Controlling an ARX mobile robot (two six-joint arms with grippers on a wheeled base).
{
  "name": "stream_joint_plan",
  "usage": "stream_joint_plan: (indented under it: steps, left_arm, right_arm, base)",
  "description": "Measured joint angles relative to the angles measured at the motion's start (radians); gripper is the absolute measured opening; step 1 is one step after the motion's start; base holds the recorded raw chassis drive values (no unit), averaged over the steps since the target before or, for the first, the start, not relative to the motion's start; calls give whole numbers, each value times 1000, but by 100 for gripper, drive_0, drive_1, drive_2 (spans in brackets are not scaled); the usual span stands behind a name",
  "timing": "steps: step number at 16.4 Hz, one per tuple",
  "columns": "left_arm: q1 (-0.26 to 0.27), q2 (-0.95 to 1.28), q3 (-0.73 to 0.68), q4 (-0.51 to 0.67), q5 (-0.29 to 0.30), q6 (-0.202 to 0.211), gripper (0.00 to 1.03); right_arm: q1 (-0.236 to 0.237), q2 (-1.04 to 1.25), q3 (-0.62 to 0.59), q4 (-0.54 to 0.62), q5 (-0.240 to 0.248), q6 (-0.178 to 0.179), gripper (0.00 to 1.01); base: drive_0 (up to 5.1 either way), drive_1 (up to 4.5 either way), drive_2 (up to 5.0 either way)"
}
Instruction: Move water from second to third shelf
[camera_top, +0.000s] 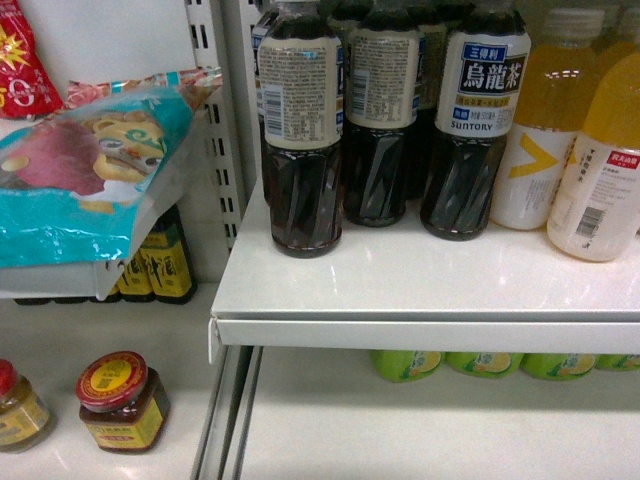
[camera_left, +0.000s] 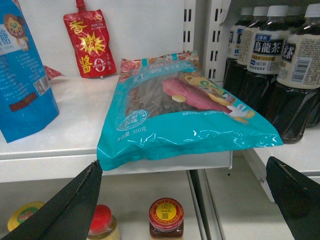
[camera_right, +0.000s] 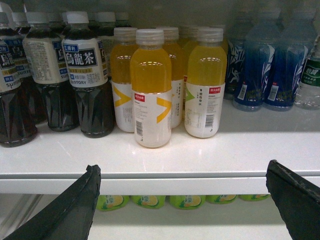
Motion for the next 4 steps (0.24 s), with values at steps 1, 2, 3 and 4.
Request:
stream_joint_plan:
  steps: [1, 2, 3, 4]
  left_arm:
    - [0, 0, 0, 0, 0, 0, 98]
    - [0, 0, 0, 1, 0, 0, 98]
    - [0, 0, 0, 1, 0, 0, 98]
    - [0, 0, 0, 1, 0, 0, 98]
  right_arm:
    - [0, 0, 0, 1, 0, 0, 98]
    - [0, 0, 0, 1, 0, 0, 98]
    - [0, 0, 0, 1, 0, 0, 98]
    - [0, 0, 0, 1, 0, 0, 98]
  base:
    - [0, 0, 0]
    - [0, 0, 0]
    - [0, 0, 0]
    - [0, 0, 0]
